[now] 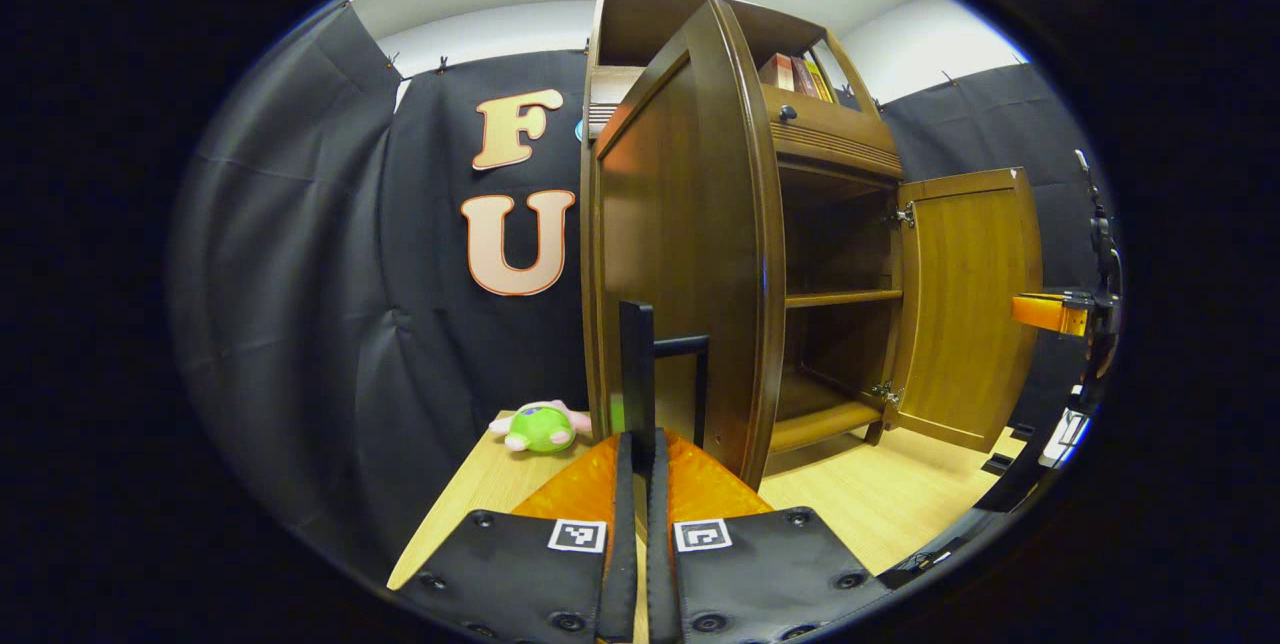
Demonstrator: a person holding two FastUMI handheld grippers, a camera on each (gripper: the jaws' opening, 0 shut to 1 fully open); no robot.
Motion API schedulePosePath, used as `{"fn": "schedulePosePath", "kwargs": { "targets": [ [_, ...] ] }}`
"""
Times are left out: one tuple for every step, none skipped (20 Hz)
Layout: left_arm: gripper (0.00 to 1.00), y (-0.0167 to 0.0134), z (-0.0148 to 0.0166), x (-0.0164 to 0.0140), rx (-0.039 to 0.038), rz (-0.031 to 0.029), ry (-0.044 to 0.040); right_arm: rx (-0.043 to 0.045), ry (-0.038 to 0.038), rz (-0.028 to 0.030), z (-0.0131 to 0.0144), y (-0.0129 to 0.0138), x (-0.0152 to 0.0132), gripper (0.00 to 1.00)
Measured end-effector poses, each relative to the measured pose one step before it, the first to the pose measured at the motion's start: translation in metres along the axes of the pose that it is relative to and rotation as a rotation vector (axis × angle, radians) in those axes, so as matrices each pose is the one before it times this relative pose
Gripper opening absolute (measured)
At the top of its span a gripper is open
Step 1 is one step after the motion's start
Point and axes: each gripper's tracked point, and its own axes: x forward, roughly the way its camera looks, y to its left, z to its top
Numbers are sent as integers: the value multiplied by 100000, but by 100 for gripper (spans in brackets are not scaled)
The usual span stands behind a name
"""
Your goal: Open the right door of the double-door shoe cabinet with the right hand, and open the left door with the left hand.
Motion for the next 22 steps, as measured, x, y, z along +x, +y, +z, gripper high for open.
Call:
{"fn": "schedulePosePath", "kwargs": {
  "targets": [
    [11,171,65,-101,-287,100,-66,-67,205,177,-60,211,146,39],
    [11,330,-75,-191,-311,342,-58,-81,271,196,-161,148,160,39],
    [11,385,19,-152,-185,423,-55,-79,331,105,-128,139,76,50],
    [11,776,98,-201,-267,662,-28,23,345,156,-180,119,153,39],
    [11,449,21,-90,67,574,136,136,380,234,-189,231,79,39],
    [11,219,31,-41,138,301,6,165,334,258,-129,107,126,39],
    [11,214,19,-43,150,213,111,161,227,161,-75,76,150,39],
    [12,121,-13,19,358,117,67,11,214,156,-85,144,122,50],
    [12,238,28,-25,572,131,-58,-20,128,151,-12,114,22,50],
    [11,186,-65,101,659,188,6,45,79,205,-81,171,50,50],
    [11,235,-37,-34,281,161,-110,23,44,155,-23,43,40,50],
    [11,161,3,-43,-231,105,123,-102,45,-38,-19,1,39,50],
    [11,122,2,-135,-690,-47,32,-35,19,-122,-19,-36,41,50],
    [11,230,51,110,-844,-145,80,104,125,24,-50,19,22,50],
    [11,175,76,-28,-873,-65,65,160,192,12,-34,54,46,50],
    [11,412,-12,-51,-1012,61,75,175,119,-48,-181,22,28,50],
    [11,253,-85,-62,-813,228,50,146,154,-1,13,27,5,50],
    [11,424,-76,-27,-651,552,165,98,140,-14,-102,30,66,50],
    [11,529,31,-105,-293,926,-104,-9,31,-34,-25,114,-48,50],
    [11,625,-44,-151,-7,1276,88,-31,94,180,-17,109,58,50],
    [11,667,55,-47,-33,1360,-47,23,93,288,-97,163,42,50],
    [11,564,-57,-42,-279,1329,-62,5,50,276,-48,101,86,50]
  ]
}}
